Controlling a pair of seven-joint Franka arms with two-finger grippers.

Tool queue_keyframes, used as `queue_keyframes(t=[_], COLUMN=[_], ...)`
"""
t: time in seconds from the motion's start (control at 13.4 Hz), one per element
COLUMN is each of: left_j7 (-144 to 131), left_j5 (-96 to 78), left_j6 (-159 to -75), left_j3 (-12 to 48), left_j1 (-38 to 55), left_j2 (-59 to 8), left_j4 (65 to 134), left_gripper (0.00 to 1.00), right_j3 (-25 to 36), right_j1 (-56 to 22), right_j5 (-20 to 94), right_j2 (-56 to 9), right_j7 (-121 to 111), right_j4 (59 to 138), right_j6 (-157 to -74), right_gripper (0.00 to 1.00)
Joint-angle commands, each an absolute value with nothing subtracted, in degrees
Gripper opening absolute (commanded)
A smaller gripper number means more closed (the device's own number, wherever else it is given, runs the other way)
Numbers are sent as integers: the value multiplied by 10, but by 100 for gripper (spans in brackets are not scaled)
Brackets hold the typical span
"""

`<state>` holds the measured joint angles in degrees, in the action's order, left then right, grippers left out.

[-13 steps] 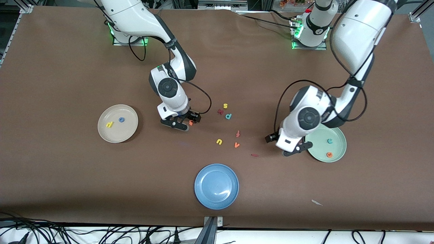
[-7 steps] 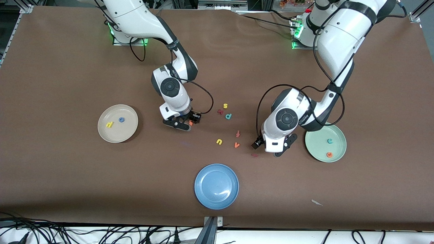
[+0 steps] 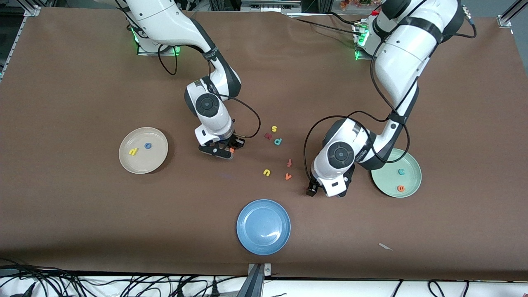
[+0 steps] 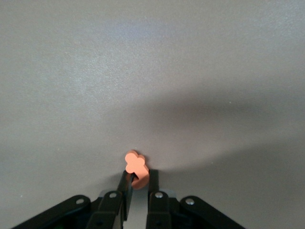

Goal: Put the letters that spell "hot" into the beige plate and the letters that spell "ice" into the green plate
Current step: 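Grasp the orange squiggle with the right gripper while the left gripper reaches pink l, then drop the squiggle on the white plate while the left gripper grasps the l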

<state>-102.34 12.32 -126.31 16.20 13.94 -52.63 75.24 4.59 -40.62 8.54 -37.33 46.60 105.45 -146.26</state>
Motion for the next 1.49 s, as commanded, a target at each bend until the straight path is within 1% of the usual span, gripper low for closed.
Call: queue_keyframes(t=[0.0, 0.15, 0.22, 0.45, 0.67, 0.82, 0.9, 1.05, 1.19, 1.42], left_j7=[-1070, -1075, -1076, -1085, -1097, -1099, -1100, -1100, -1101, -1101], left_j5=[119, 118, 118, 118, 118, 118, 119, 119, 119, 119], left_j6=[-1275, -1280, -1289, -1303, -1303, -1303, -1303, -1303, -1303, -1303], left_j3=[142, 142, 141, 139, 132, 132, 132, 131, 127, 121], left_j1=[161, 160, 159, 156, 159, 161, 161, 162, 171, 181], left_j2=[-555, -557, -559, -566, -571, -573, -573, -574, -576, -577], left_j4=[711, 709, 709, 708, 708, 708, 708, 708, 708, 708], left_gripper=[100, 100, 100, 100, 100, 100, 100, 98, 96, 93], right_j3=[49, 52, 55, 94, 158, 213, 241, 282, 287, 286], right_j1=[-411, -411, -410, -410, -410, -409, -409, -402, -381, -380], right_j5=[84, 83, 82, 77, 77, 77, 78, 83, 86, 88], right_j2=[-380, -374, -362, -328, -292, -282, -281, -286, -291, -297], right_j7=[469, 467, 463, 427, 328, 240, 188, 93, 60, 53], right_j4=[1054, 1054, 1054, 1044, 1041, 1041, 1042, 1057, 1077, 1106], right_j6=[-1467, -1460, -1443, -1362, -1263, -1200, -1186, -1179, -1186, -1210], right_gripper=[9, 9, 9, 9, 9, 9, 9, 9, 9, 9])
